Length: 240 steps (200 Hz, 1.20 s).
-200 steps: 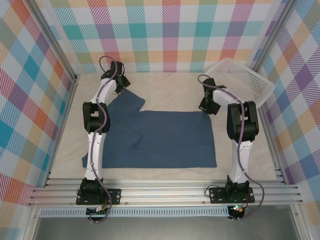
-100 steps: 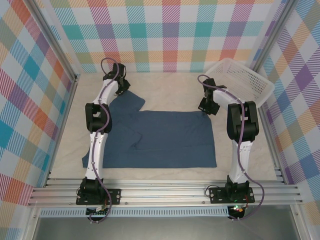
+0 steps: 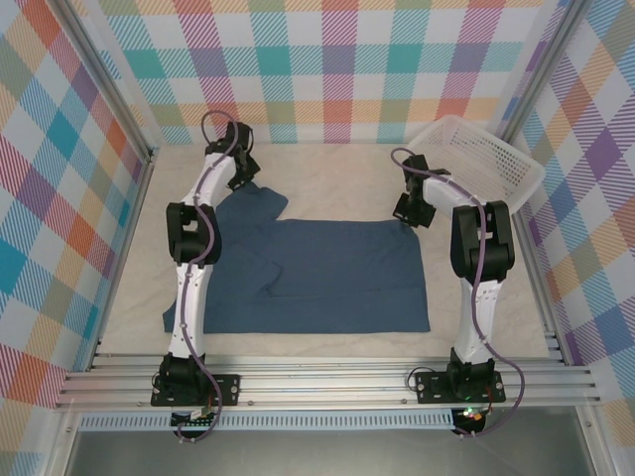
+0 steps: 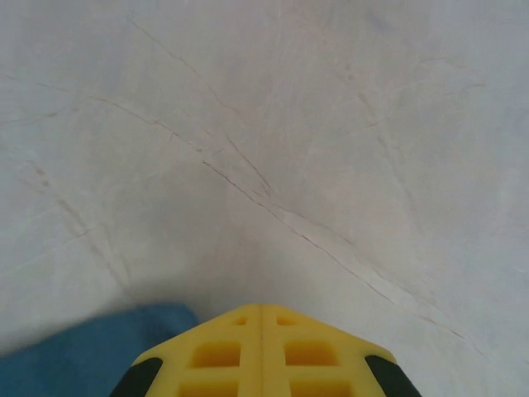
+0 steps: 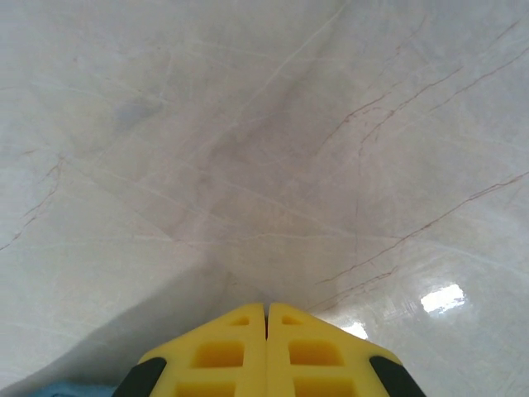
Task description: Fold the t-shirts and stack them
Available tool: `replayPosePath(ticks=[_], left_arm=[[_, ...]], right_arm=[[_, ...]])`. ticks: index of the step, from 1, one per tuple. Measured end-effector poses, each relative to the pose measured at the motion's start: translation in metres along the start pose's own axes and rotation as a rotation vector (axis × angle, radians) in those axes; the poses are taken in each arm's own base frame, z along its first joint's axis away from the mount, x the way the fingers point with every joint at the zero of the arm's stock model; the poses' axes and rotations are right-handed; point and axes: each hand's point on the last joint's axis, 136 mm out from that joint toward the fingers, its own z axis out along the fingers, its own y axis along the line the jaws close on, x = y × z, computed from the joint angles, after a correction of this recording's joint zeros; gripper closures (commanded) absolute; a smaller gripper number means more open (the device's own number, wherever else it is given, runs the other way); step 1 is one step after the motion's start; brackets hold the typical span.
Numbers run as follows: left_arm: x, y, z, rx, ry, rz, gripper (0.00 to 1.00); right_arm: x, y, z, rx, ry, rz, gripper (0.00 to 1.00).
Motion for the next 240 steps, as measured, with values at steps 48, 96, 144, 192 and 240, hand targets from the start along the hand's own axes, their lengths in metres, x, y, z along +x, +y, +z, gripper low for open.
replayPosePath(ticks=[48,96,144,192,240], left_arm=[[-0.019,0.001,-0.083,0.047,-0.050,-0.012,1.00],[0.017,0.044,-0.131,0.012,0.018,-0.013,1.00],[0.063,0.104,-0.187,-0.019,0.074,-0.035,1.00],[0.112,0.159,-0.251,-0.024,0.060,-0.065,1.00],[0.154,0.204,-0.274,-0.073,0.078,-0.116,1.00]], right_arm=[[-0.006,0.007,-0.020,-0.043,-0.028,-0.030,1.00],[0.000,0.004,-0.035,-0.057,-0.027,-0.055,1.00],[0.021,-0.016,-0.055,-0.032,-0.020,-0.060,1.00],[0.061,-0.047,-0.060,0.009,0.031,-0.063,1.00],[0.089,-0.066,-0.063,0.029,0.066,-0.058,1.00]])
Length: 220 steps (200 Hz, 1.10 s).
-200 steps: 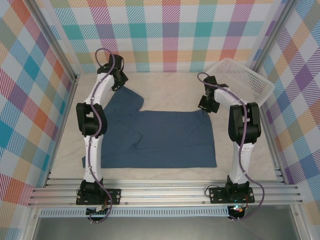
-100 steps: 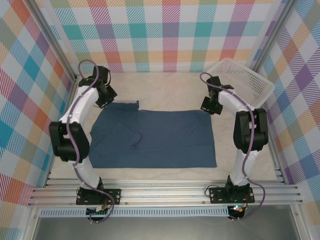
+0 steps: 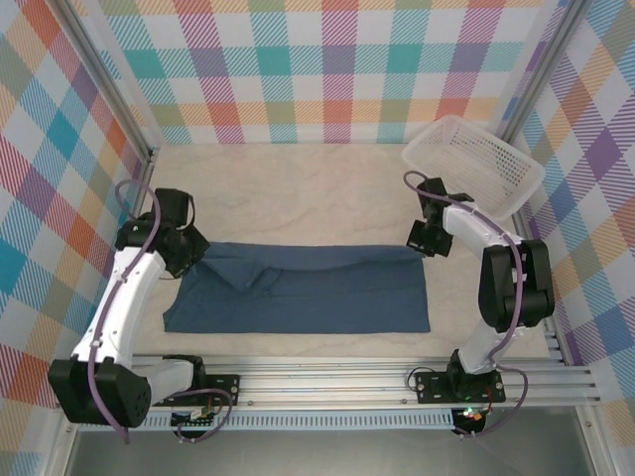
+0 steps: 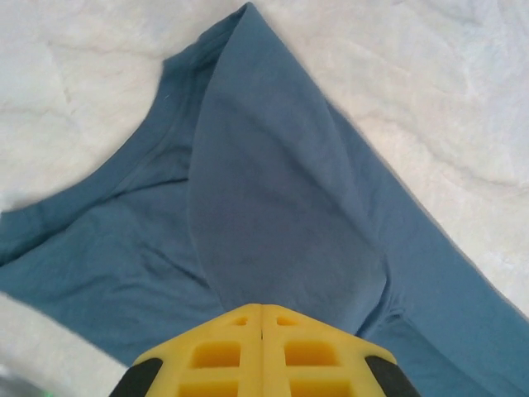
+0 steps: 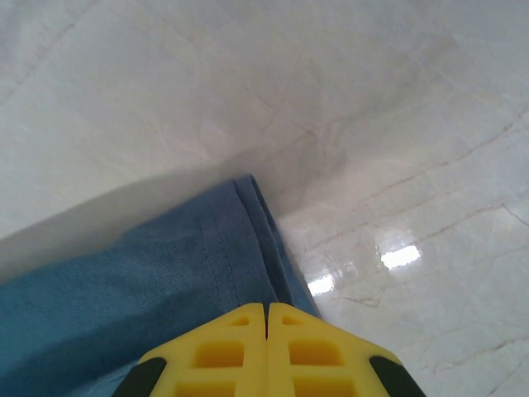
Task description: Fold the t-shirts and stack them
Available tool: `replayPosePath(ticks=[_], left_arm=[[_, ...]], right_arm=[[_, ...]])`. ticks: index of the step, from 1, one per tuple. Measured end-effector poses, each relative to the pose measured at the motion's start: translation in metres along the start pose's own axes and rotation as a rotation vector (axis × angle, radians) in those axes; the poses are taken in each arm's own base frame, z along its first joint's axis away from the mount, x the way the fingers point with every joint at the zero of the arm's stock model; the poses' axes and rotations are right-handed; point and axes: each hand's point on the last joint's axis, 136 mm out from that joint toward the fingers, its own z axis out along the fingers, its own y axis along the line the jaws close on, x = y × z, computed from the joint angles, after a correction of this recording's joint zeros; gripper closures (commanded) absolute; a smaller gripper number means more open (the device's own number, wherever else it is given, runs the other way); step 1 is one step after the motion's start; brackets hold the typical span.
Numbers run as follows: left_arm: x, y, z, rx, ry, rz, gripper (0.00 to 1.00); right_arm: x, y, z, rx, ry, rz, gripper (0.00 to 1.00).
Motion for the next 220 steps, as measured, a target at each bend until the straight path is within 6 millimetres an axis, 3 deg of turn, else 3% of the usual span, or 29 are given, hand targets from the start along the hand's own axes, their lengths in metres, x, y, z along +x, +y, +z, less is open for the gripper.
replayPosePath(ticks=[80,118,164,220], left_arm=[[0.012,0.022,-0.016,-0.038,0.012,-0.028,1.00],[0.015,0.032,-0.027,-0.039,-0.015,-0.032,1.00],[0.025,0.046,-0.019,-0.082,0.003,-0.029,1.00],[0.040,0.060,-0.010,-0.116,0.031,-0.028,1.00]], right_arm=[[0.010,-0.007,-0.014,-0.009,-0.016,0.001,1.00],[0.029,-0.019,-0.013,0.008,0.012,0.005,1.00],[0.060,-0.034,0.001,0.053,0.089,0.010,1.00],[0.063,-0.036,0.003,0.057,0.096,0.013,1.00]])
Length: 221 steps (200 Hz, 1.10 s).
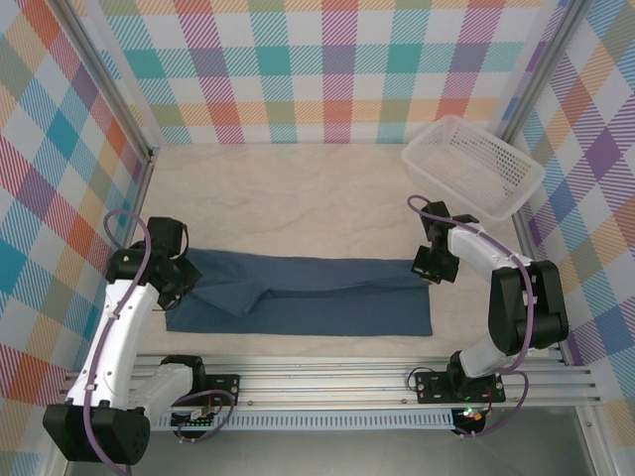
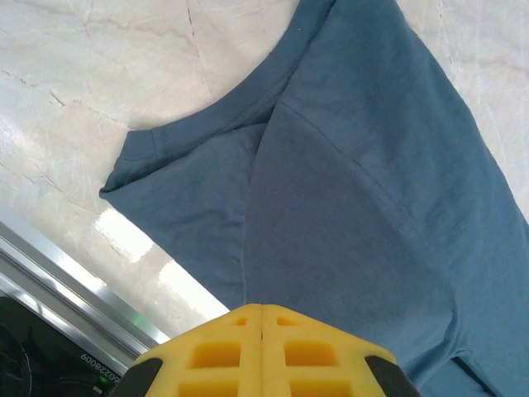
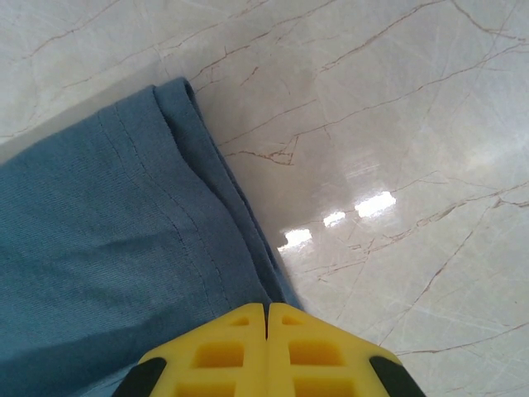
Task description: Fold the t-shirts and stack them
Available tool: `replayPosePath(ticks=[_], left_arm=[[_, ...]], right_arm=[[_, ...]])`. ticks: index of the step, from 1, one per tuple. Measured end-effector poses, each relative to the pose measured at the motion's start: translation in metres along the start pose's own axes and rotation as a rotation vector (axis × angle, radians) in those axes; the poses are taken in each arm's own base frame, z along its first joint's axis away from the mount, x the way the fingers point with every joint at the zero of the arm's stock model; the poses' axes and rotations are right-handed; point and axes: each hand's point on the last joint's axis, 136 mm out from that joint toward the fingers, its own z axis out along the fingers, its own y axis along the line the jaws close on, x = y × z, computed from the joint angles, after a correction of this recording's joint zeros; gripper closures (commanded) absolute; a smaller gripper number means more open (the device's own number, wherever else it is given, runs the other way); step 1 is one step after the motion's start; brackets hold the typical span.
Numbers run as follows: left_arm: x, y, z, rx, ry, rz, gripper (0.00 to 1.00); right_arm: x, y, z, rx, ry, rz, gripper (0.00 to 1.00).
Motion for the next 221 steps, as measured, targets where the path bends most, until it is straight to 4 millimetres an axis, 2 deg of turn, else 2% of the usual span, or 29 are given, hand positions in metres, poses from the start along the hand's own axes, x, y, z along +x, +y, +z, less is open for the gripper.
replayPosePath(ticks=[60,136,181,203,221], left_arm=[[0.009,0.009,0.004,-0.003,0.003,-0.016,1.00],[0.022,0.022,-0.008,0.037,-0.011,-0.098,1.00],[0.033,0.028,0.002,0.022,0.022,-0.117,1.00],[0.040,0.030,0.008,0.015,0.046,-0.123,1.00],[0.042,0.031,0.010,0.012,0.058,-0.129,1.00]], right_arm=[[0.004,-0.002,0.002,0.005,0.008,0.007,1.00],[0.006,-0.005,0.004,0.014,0.013,0.017,1.00],[0.006,-0.005,0.004,0.015,0.013,0.018,1.00],[0.005,-0.006,0.004,0.024,0.007,0.028,0.79],[0.003,-0.011,0.001,0.042,-0.013,0.035,0.69]])
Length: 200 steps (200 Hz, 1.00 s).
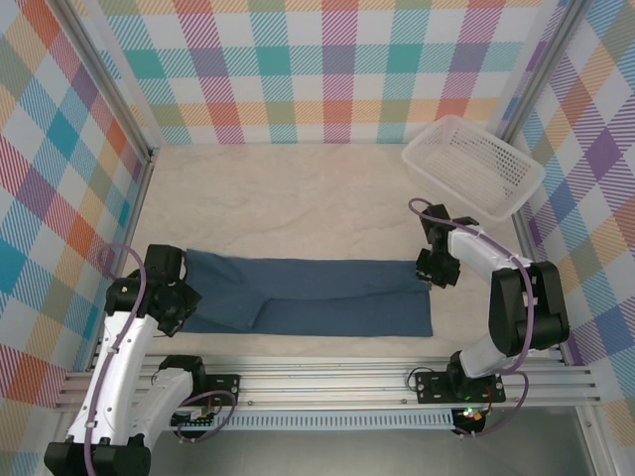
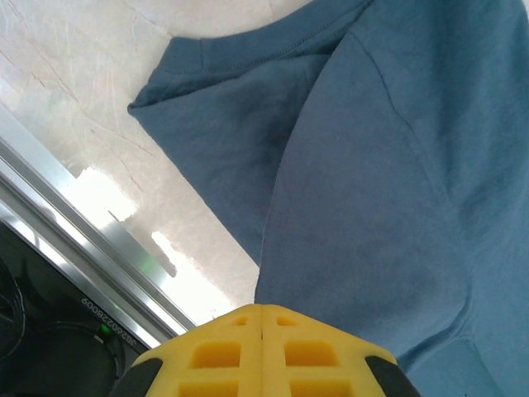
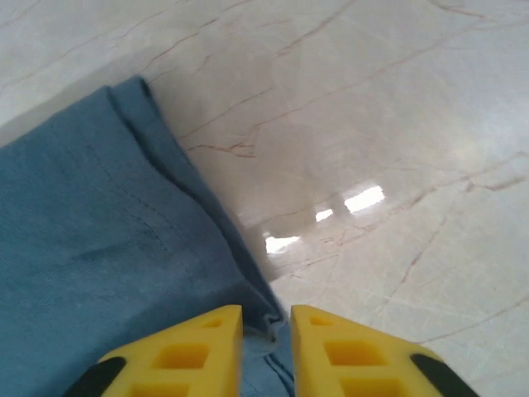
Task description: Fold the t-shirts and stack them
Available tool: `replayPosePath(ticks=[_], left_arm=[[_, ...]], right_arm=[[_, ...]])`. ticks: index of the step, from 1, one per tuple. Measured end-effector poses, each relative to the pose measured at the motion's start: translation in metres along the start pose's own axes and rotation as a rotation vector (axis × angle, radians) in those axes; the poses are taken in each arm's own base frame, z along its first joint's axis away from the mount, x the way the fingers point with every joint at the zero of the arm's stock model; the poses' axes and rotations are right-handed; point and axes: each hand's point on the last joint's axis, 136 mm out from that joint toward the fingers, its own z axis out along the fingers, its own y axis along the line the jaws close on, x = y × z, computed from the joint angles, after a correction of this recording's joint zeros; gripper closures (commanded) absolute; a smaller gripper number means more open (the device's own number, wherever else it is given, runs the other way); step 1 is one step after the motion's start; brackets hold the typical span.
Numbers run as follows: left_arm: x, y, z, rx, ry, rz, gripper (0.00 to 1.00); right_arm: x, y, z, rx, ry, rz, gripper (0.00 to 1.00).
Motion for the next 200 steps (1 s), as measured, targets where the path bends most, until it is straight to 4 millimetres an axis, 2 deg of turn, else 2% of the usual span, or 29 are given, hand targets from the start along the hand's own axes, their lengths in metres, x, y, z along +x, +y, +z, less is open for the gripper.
replayPosePath(ticks=[31,53,72,114,165,174,184,193,200], left_arm=[[0.001,0.000,0.001,0.004,0.003,-0.006,1.00],[0.002,0.000,0.002,0.003,0.008,-0.006,1.00],[0.003,0.001,0.003,-0.002,0.012,-0.006,1.00],[0.004,0.001,0.004,-0.005,0.017,-0.006,1.00],[0.006,0.004,0.007,-0.019,0.027,-0.004,1.00],[0.008,0.006,0.010,-0.028,0.036,-0.004,0.79],[0.010,0.006,0.012,-0.033,0.049,-0.003,0.61],[0.011,0.006,0.012,-0.040,0.059,-0.006,0.50],[0.010,0.005,0.011,-0.043,0.061,-0.008,0.47]], right_arm=[[-0.008,-0.002,-0.026,-0.041,-0.098,0.032,0.68],[-0.010,0.002,-0.035,-0.079,-0.120,0.041,0.73],[-0.006,0.011,-0.032,-0.110,-0.097,0.039,0.79],[0.001,0.034,-0.019,-0.175,-0.026,0.026,0.81],[0.005,0.041,-0.002,-0.176,0.030,0.028,0.82],[0.005,0.042,-0.001,-0.174,0.032,0.028,0.82],[0.004,0.043,-0.002,-0.175,0.031,0.025,0.82],[0.004,0.045,-0.002,-0.177,0.030,0.022,0.82],[0.002,0.046,-0.004,-0.180,0.026,0.020,0.82]])
